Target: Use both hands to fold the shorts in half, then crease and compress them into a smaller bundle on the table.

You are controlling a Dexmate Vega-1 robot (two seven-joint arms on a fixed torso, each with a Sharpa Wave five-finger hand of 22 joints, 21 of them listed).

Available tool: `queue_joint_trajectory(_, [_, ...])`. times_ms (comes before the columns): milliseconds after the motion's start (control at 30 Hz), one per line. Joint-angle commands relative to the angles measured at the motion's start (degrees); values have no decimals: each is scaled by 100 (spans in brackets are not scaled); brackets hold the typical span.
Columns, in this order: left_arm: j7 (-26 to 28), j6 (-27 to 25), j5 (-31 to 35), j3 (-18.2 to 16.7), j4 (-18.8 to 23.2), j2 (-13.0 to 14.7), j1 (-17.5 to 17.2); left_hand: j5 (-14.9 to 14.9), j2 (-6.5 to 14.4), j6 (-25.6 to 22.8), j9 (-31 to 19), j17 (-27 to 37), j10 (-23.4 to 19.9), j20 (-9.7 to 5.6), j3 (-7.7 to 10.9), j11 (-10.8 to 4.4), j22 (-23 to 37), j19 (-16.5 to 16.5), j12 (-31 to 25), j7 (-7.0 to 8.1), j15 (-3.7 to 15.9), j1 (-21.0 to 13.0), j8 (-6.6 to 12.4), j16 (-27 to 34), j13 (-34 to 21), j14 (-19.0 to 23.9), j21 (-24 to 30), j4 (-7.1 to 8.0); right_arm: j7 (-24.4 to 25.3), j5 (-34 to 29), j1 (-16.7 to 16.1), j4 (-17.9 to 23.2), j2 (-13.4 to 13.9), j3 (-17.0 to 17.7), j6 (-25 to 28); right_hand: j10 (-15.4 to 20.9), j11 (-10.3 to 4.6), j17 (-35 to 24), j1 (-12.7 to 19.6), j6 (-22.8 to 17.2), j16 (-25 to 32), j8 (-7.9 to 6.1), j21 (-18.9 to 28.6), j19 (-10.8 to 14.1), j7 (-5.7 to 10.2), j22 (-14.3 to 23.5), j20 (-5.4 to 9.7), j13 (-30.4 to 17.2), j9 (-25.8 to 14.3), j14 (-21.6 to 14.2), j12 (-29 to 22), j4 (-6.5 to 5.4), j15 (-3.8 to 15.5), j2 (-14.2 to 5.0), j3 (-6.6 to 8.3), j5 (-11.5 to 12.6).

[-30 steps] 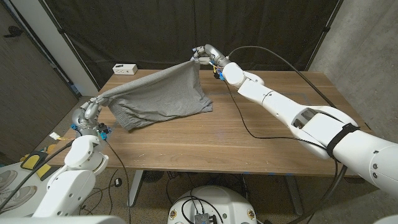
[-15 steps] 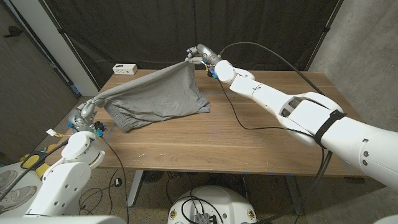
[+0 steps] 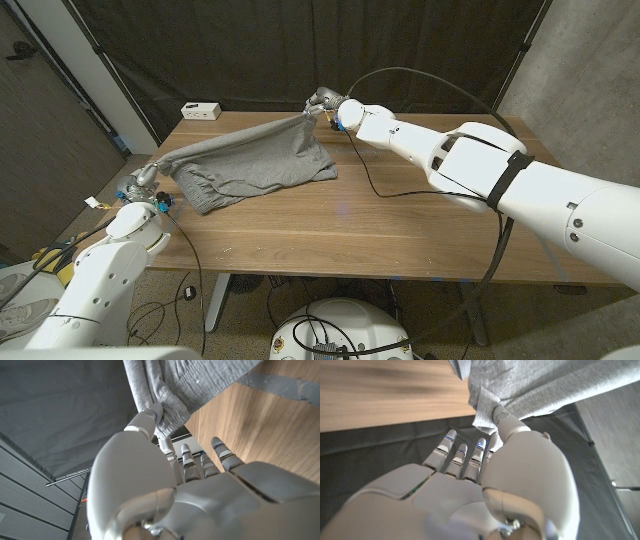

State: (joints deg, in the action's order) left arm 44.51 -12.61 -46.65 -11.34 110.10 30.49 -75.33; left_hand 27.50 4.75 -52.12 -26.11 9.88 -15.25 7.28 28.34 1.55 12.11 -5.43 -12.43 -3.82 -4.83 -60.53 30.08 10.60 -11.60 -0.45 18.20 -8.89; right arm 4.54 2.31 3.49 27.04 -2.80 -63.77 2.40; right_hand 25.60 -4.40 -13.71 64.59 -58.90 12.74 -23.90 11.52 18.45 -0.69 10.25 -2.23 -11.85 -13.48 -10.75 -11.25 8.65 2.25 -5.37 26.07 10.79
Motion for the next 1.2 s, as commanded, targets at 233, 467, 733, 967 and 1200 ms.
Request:
queue_joint_trajectory(233, [722, -380, 240, 451, -690, 103, 726, -66, 152, 165, -577, 17, -44, 40, -94, 31, 35, -87, -40, -9, -28, -27, -65, 43, -18, 120, 68, 11, -369, 338, 130, -208, -32, -378, 258, 22, -6, -52, -156, 210, 70, 63, 73, 83, 82, 19, 88, -25, -3, -66, -34, -88, 376, -92, -35, 13])
queue_joint_trajectory(467, [1083, -495, 462, 616, -792, 97, 846, -148, 226, 266, -541, 21, -63, 55, -151, 41, 38, -145, -46, 19, -26, -11, -120, 61, -23, 202, 106, 32, -420, 311, 125, -208, -12, -390, 77, 16, -20, -58, -196, 286, 112, 97, 95, 139, 135, 21, 142, -28, 8, -131, -33, -113, 430, -133, -90, 7])
queue_joint_trajectory(733, [1221, -491, 533, 713, -945, -7, 937, -249, 305, 296, -493, 22, -153, 79, -207, 44, 41, -205, -77, -74, -37, 5, -161, 72, -26, 282, 147, 52, -467, 357, 89, -208, 10, -332, -93, -2, -23, -70, -302, 495, 147, 205, 105, 159, 285, 27, 171, -34, 30, -154, -35, -188, 448, -216, -199, -7])
queue_joint_trajectory(967, [1146, -409, 485, 735, -1044, -69, 981, -489, 661, 718, -270, 36, -163, 158, -217, 106, 57, -175, -82, -285, -78, 139, -567, 57, -32, 311, 184, 273, -498, 412, 63, -208, 66, -277, -211, -96, 6, -116, -466, 1301, 206, 688, 107, 142, 471, 36, 181, -44, 142, -135, -39, -310, 431, -428, -375, -31])
queue_joint_trajectory(1200, [1160, -335, 510, 816, -1165, -117, 1085, -860, 776, 1962, 236, 157, -19, 240, 260, 218, 111, -60, -56, -130, -184, 187, -1612, 120, -50, 277, 275, 830, -476, 552, 30, -208, 120, -171, -211, -355, 20, -207, -824, 2235, 253, 1233, 82, 24, 560, 47, 160, -55, 216, -29, -5, -597, 368, -548, -585, -38])
